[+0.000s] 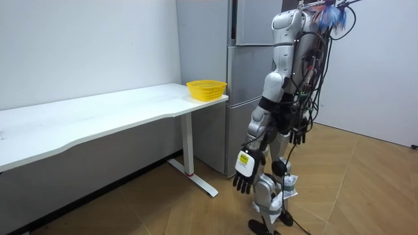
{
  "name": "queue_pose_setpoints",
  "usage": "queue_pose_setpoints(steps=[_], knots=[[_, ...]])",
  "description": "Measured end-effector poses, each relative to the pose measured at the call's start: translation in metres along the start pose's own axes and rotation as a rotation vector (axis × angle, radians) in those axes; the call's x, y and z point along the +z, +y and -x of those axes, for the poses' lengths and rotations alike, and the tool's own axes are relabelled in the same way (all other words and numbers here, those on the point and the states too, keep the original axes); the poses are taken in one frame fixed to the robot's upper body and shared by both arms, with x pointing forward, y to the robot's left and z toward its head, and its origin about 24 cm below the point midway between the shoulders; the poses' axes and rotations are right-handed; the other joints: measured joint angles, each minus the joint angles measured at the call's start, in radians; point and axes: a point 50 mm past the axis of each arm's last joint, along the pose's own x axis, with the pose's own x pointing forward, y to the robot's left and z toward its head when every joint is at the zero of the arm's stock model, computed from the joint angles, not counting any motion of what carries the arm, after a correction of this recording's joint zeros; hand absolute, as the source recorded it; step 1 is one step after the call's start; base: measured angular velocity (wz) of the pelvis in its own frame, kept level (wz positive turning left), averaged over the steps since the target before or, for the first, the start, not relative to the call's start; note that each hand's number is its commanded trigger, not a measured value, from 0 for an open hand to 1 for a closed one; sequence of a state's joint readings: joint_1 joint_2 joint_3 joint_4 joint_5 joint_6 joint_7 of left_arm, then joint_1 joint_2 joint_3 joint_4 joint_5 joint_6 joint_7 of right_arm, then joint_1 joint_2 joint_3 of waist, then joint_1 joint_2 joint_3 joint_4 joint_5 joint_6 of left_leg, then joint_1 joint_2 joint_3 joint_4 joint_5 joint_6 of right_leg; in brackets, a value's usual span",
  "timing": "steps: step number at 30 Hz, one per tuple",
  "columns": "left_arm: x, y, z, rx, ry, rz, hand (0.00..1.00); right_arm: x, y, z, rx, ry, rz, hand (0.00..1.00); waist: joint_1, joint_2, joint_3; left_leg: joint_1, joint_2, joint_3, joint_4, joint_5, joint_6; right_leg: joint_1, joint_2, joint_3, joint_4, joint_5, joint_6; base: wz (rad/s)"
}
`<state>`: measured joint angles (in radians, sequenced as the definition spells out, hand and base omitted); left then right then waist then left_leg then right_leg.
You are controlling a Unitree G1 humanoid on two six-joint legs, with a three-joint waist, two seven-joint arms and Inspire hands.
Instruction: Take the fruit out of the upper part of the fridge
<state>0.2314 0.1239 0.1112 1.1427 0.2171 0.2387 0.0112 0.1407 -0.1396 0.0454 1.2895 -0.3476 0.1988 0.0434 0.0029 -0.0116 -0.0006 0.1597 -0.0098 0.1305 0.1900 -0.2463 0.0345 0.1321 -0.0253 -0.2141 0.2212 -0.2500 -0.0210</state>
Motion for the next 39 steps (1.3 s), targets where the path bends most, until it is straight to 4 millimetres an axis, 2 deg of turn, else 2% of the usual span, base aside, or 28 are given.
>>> queue_pose_setpoints(steps=[6, 11, 13, 20, 23, 27, 29, 30, 33, 34, 35, 39], knots=[[0.0, 0.008, 0.0, 0.092, 0.009, 0.293, 0.0, 0.002, -0.002, 0.0, -0.011, -0.005, -0.007, 0.0, 0.003, 0.006, -0.0003, 0.0, 0.001, -0.002, -0.009, 0.0, 0.0, -0.004, 0.0, -0.009, 0.001, 0.003, -0.001, 0.01], [0.001, 0.014, 0.001, 0.163, 0.024, 0.738, 0.0, 0.001, -0.003, 0.0, -0.017, -0.004, -0.053, 0.0, 0.014, 0.01, -0.0015, 0.001, 0.0, -0.003, -0.01, 0.0, 0.0, -0.005, -0.001, -0.009, 0.002, 0.003, -0.001, 0.0], [0.009, 0.024, 0.004, 0.209, -0.01, 0.921, 0.0, 0.001, -0.003, 0.0, -0.02, -0.007, -0.065, 0.0, 0.031, 0.009, -0.0008, 0.004, -0.001, -0.004, -0.008, 0.0, 0.0, 0.0, -0.002, -0.009, 0.003, 0.003, -0.001, 0.0], [0.029, 0.048, 0.013, 0.332, -0.066, 1.301, 0.0, 0.006, -0.011, 0.001, -0.08, -0.046, -0.064, 0.0, 0.079, 0.005, -0.0008, 0.001, -0.002, -0.014, -0.012, 0.0, 0.001, -0.007, -0.002, -0.012, 0.007, 0.004, -0.001, 0.01], [0.034, 0.056, 0.017, 0.39, -0.075, 1.36, 0.0, 0.008, -0.012, 0.001, -0.102, -0.054, -0.062, 0.0, 0.09, 0.007, -0.0025, -0.001, -0.003, -0.025, -0.012, 0.0, 0.001, -0.006, -0.002, -0.018, 0.006, 0.005, -0.002, 0.08], [0.044, 0.073, 0.03, 0.498, -0.153, 1.416, 0.0, 0.012, -0.013, 0.002, -0.11, -0.085, -0.049, 0.0, 0.093, 0.012, -0.0104, -0.012, -0.003, -0.044, -0.005, 0.001, 0.001, -0.007, -0.002, -0.037, 0.0, 0.006, -0.003, 0.13], [0.051, 0.081, 0.037, 0.543, -0.202, 1.451, 0.0, 0.014, -0.015, 0.002, -0.116, -0.1, -0.05, 0.0, 0.108, 0.011, -0.0105, -0.012, -0.004, -0.049, -0.001, 0.001, 0.001, -0.007, -0.003, -0.039, 0.0, 0.006, -0.003, 0.05], [0.056, 0.087, 0.043, 0.571, -0.238, 1.476, 0.0, 0.016, -0.016, 0.003, -0.121, -0.115, -0.051, 0.0, 0.111, 0.017, -0.0141, -0.013, -0.005, -0.052, 0.001, 0.001, 0.001, -0.007, -0.004, -0.041, 0.0, 0.006, -0.003, 0.04], [0.067, 0.099, 0.057, 0.647, -0.323, 1.503, 0.0, 0.02, -0.017, 0.004, -0.125, -0.146, -0.052, 0.0, 0.113, 0.007, -0.0133, -0.016, -0.007, -0.061, 0.008, 0.001, 0.001, -0.001, -0.008, -0.062, 0.0, 0.005, -0.003, 0.1], [0.07, 0.103, 0.062, 0.682, -0.353, 1.499, 0.0, 0.021, -0.017, 0.004, -0.126, -0.156, -0.053, 0.0, 0.113, 0.01, -0.0167, -0.016, -0.007, -0.064, 0.009, 0.001, 0.001, 0.0, -0.009, -0.063, -0.001, 0.005, -0.003, 0.06], [0.072, 0.105, 0.065, 0.699, -0.368, 1.499, 0.0, 0.022, -0.017, 0.004, -0.128, -0.161, -0.05, 0.0, 0.114, 0.007, -0.0153, -0.016, -0.007, -0.064, 0.009, 0.001, 0.001, 0.0, -0.009, -0.064, -0.001, 0.005, -0.003, 0.04], [0.085, 0.119, 0.09, 0.828, -0.51, 1.483, 0.0, 0.022, -0.016, 0.005, -0.13, -0.17, -0.027, 0.0, 0.143, 0.004, -0.0169, -0.029, -0.009, -0.075, 0.009, 0.001, 0.001, -0.01, -0.009, -0.065, 0.001, 0.006, -0.004, 0.0]])
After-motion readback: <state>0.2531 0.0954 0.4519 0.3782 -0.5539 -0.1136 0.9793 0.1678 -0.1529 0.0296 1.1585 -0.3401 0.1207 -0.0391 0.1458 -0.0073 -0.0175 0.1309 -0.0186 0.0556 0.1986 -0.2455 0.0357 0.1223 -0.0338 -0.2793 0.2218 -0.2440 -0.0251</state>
